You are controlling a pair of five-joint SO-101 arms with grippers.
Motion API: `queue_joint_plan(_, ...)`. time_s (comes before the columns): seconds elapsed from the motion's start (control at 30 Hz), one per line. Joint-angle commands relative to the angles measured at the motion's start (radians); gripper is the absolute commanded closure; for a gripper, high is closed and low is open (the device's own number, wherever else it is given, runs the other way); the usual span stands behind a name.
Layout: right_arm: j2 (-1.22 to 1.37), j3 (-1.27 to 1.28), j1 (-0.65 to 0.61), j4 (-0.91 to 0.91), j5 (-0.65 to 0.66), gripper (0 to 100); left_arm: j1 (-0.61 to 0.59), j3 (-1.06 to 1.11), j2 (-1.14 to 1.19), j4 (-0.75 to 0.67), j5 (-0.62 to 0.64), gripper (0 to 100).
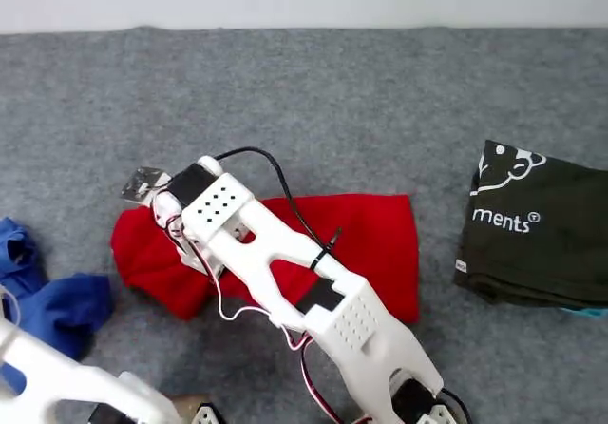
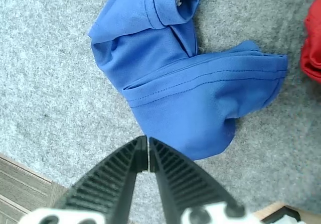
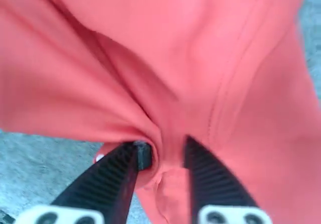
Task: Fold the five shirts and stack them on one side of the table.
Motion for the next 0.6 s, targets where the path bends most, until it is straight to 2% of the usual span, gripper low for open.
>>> queue_joint_plan(0.0, -0.010, -0.049, 0.039, 0.013, -0.008, 79.7, 0.005, -0.018, -0.029, -0.017, -0.005, 98)
queue_joint_plan(0.27, -0.028, -0.089, 0.105, 0.015, -0.009, 80.9, 0.005, -0.018, -0.029, -0.017, -0.005, 98)
queue_joint_plan(0.43, -0.022, -0.204, 0.094, 0.036, -0.003, 92.4, 0.005, -0.018, -0.029, -0.017, -0.006, 98)
queue_joint_plan(0.57, 0.031, -0.252, 0.122, -0.031, -0.003, 99.0, 0.005, -0.018, -0.029, -0.017, -0.006, 98)
